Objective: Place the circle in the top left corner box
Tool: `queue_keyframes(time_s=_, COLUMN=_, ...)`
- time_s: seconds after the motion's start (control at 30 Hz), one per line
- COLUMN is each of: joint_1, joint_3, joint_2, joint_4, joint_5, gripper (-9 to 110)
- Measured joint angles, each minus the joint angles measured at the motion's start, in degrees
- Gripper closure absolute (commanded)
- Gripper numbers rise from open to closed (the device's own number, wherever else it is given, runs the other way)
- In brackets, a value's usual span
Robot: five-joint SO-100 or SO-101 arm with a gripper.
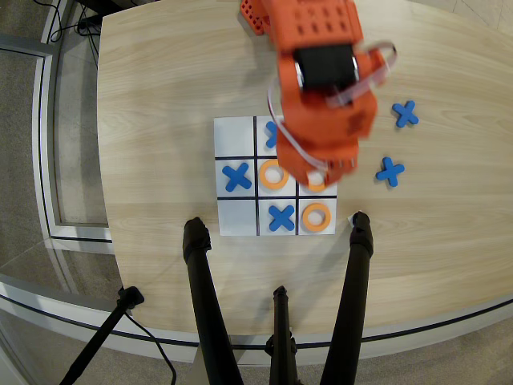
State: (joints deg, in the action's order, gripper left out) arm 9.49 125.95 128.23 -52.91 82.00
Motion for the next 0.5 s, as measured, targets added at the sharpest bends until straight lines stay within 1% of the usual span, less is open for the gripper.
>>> queue_keyframes(time_s=0.07, joint_1=-0.1, joint_3=9.7, joint_2=11.7, joint_4=-1.8, joint_5=1.8, gripper=93)
queue_keyframes(time_s=0.13, joint_1=-2.4, joint_3=18.6, joint_2=22.2, joint_4=-4.0, joint_5=4.1, gripper=93)
queue_keyframes(time_s=0.23, joint_1=-3.5, joint_3=30.6, joint_2=35.4, joint_4=-5.8, joint_5=5.9, gripper=93)
queue_keyframes(time_s=0.33, joint_1=-5.5, joint_3=40.4, joint_2=44.4, joint_4=-9.2, joint_5=6.7, gripper=93)
queue_keyframes(time_s=0.4, joint_1=-5.4, joint_3=46.3, joint_2=48.2, joint_4=-10.1, joint_5=6.9, gripper=102)
queue_keyframes(time_s=0.5, joint_1=-6.9, joint_3=52.8, joint_2=53.3, joint_4=-10.5, joint_5=7.0, gripper=102)
